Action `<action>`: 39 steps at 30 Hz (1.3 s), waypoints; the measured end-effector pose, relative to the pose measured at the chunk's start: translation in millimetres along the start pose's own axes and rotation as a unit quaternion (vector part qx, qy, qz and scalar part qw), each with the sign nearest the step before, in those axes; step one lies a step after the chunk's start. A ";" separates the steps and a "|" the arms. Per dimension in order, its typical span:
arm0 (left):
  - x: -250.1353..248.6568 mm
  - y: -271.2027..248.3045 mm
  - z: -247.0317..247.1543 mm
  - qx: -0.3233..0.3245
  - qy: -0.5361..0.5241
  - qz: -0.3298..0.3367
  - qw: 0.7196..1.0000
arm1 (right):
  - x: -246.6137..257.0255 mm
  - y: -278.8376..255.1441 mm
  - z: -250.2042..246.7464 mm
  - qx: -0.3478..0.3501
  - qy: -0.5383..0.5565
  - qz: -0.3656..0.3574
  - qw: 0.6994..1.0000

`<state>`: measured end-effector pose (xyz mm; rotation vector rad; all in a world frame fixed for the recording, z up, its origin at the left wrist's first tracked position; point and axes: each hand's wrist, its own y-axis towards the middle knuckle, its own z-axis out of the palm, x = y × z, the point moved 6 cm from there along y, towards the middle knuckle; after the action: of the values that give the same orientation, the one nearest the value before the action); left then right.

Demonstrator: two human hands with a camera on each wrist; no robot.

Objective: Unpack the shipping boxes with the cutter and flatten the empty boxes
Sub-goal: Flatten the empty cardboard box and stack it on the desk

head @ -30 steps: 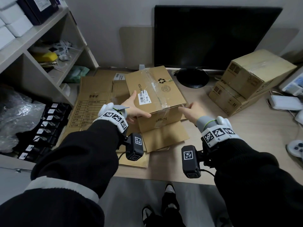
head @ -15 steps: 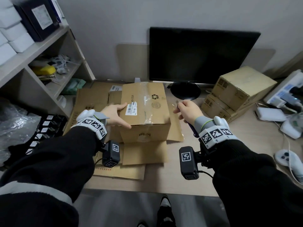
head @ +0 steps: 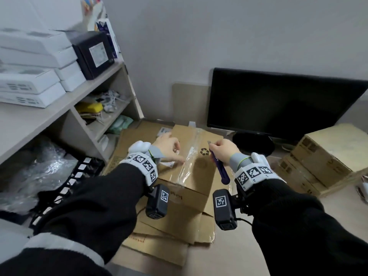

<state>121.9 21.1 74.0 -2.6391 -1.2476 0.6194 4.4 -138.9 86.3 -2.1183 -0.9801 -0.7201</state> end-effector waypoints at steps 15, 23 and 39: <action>-17.0 102.6 -14.8 -0.032 0.005 0.016 0.999 | 7.2 103.1 19.5 -0.001 0.019 0.040 0.999; -2.6 134.3 1.8 -0.014 -0.163 0.003 0.986 | 7.6 119.6 34.1 0.010 -0.011 0.093 0.996; 2.2 148.2 17.6 0.089 -0.129 0.014 0.988 | 40.8 90.4 50.6 -0.039 -0.163 0.155 0.974</action>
<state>219.6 -72.8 11.3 -2.4920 -1.1572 1.0524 109.8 -126.3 52.8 -2.4373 -0.7638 -0.2643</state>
